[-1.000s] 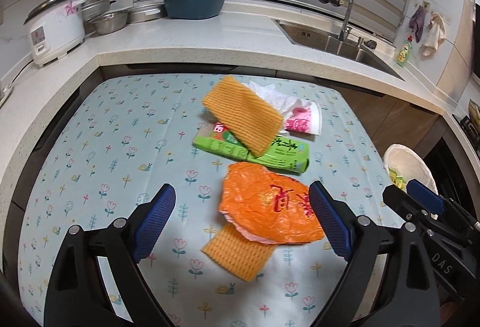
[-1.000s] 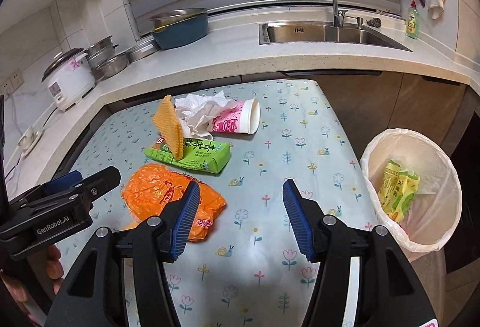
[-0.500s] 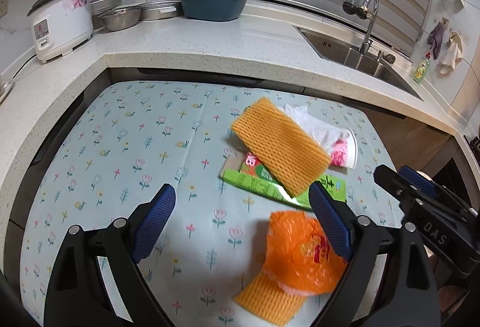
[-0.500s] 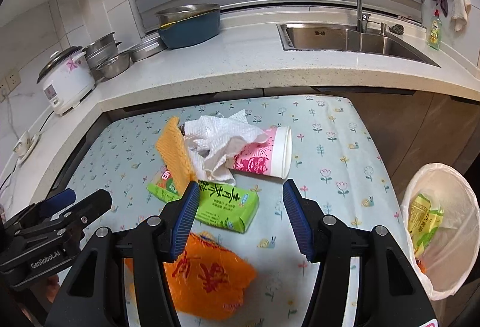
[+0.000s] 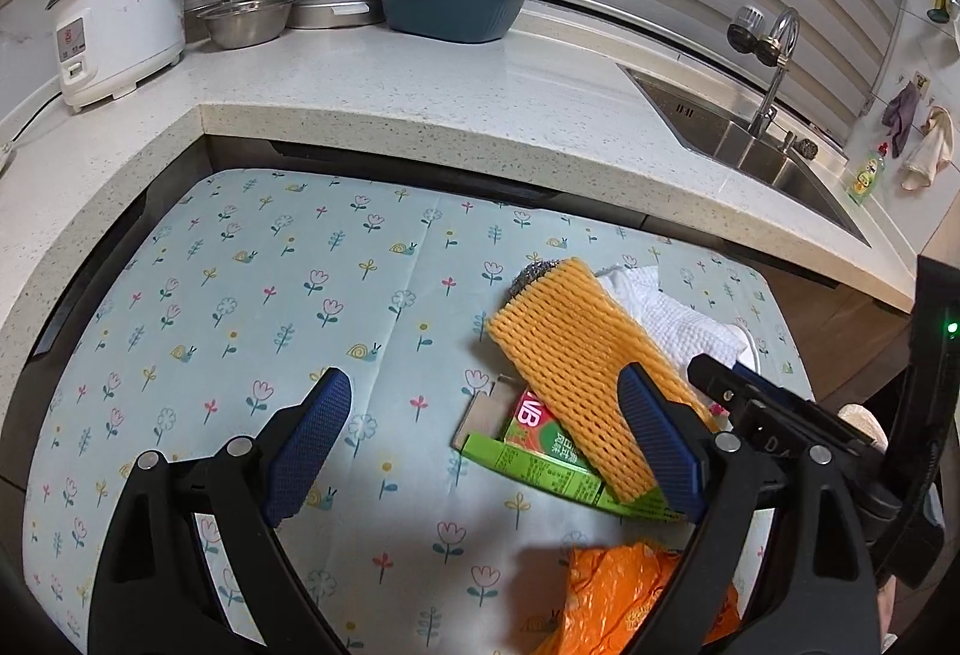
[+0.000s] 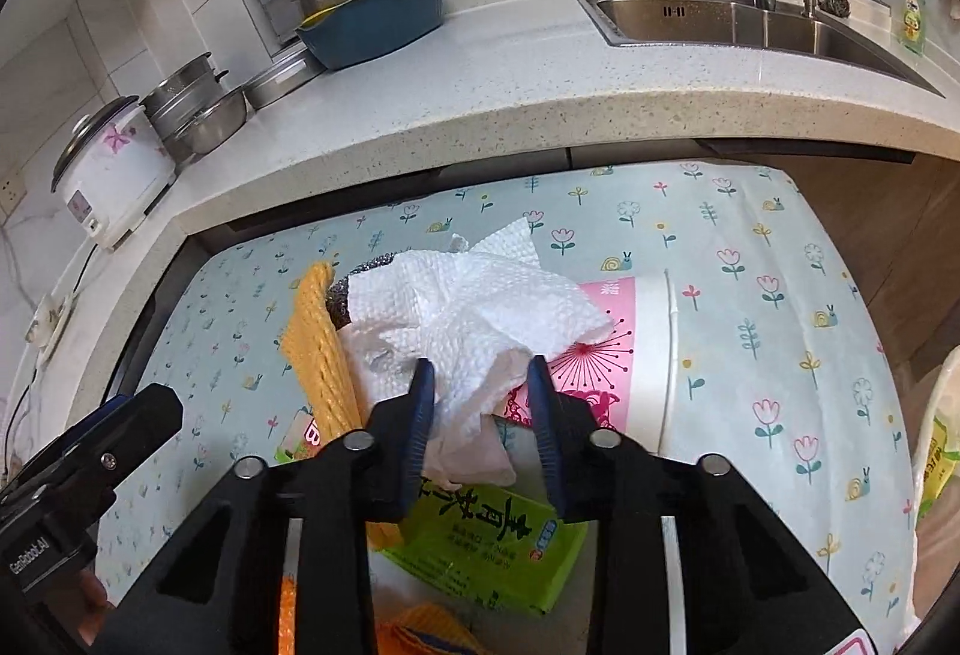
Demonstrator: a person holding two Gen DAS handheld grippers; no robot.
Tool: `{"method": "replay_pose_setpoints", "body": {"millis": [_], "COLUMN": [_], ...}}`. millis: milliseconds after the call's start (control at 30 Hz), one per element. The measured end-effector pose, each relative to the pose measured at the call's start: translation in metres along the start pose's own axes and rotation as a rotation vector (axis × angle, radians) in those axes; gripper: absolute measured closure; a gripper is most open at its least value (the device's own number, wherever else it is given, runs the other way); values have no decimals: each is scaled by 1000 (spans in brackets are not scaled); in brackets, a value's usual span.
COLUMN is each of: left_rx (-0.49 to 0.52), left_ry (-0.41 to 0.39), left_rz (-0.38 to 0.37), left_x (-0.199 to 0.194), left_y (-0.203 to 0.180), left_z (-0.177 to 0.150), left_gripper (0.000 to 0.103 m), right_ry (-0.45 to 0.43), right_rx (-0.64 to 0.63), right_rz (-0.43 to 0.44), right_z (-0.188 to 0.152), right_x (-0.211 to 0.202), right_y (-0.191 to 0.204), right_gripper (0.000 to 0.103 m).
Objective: Collect trash
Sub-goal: 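Grasp the orange foam net sleeve with the left tool while the right tool grasps the white tissue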
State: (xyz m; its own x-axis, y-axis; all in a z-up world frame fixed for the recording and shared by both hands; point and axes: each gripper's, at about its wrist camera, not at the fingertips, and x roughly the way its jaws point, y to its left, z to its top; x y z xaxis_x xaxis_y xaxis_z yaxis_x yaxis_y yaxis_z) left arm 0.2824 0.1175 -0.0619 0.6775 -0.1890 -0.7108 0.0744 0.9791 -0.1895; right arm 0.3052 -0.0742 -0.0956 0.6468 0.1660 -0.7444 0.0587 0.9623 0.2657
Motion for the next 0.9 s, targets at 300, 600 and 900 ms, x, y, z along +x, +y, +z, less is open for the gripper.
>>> {"method": "replay_pose_setpoints", "body": {"millis": [300, 600, 900], "left_rx": [-4, 61, 131], "left_ry": [17, 59, 143], "left_rz": [-35, -54, -26], "left_x": [6, 26, 64], "left_y": [-20, -71, -97], "left_z": [0, -8, -18], "left_gripper": [17, 17, 59], "right_ry": [-127, -189, -191], "right_rx": [51, 110, 143], "right_rz": [22, 19, 27], "right_z": [-1, -2, -9], "right_x": [-49, -87, -95], "right_y": [-23, -55, -75], "right_gripper": [101, 101, 101]}}
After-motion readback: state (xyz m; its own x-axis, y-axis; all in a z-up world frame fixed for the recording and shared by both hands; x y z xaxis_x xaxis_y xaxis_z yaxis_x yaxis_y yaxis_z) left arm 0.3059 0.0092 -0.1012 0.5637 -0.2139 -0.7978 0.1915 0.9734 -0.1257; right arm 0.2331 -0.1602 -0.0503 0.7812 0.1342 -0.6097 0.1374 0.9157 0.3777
